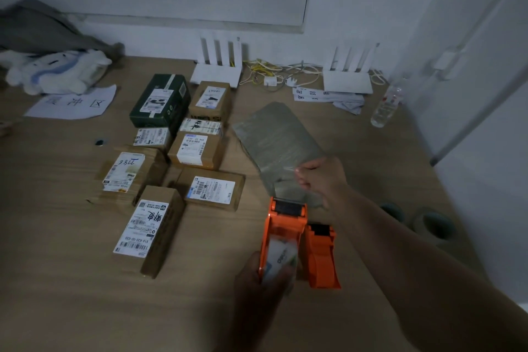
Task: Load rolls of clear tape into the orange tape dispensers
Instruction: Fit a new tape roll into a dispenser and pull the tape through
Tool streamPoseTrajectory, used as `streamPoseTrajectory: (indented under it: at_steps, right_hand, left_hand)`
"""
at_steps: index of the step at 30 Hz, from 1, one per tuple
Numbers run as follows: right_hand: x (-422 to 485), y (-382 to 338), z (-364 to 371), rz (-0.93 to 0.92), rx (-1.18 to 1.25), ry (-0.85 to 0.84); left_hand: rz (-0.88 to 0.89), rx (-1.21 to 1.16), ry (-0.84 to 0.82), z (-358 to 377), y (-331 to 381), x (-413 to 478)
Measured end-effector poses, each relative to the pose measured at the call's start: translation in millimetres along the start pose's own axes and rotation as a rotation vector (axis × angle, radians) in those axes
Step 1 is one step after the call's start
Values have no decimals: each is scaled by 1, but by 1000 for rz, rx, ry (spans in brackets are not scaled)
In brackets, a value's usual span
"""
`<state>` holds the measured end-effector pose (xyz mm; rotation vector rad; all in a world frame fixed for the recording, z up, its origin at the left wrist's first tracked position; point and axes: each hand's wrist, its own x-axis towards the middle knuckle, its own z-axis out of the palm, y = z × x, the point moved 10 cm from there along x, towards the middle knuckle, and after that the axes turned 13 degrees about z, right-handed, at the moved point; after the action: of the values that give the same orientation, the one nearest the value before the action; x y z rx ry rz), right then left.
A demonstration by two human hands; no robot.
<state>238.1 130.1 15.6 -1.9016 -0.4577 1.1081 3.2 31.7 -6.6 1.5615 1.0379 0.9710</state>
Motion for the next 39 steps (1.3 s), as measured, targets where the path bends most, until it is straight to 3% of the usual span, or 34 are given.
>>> streamPoseTrajectory:
  at_steps: [12,22,26,31,34,39]
  right_hand:
    - [1,18,20,69,-177,-61]
    - [-10,47,38,234,31,-202]
    - [-26,58,44,298,230,-262]
    - [-44,110,42,406,239,-248]
    - [-72,137,54,515,347,-362]
    - [-100,150,59,441,503,-545]
  left_hand:
    - [-108,-175,44,-6,15,0]
    - [-114,-221,104,-15,8,-1]
    - [-85,-221,115,-16,12,3]
    - [-79,-263,155,-18,16,5]
    - [-99,-255,181,-17,8,7]
    - [-86,-249,171,-13,4,8]
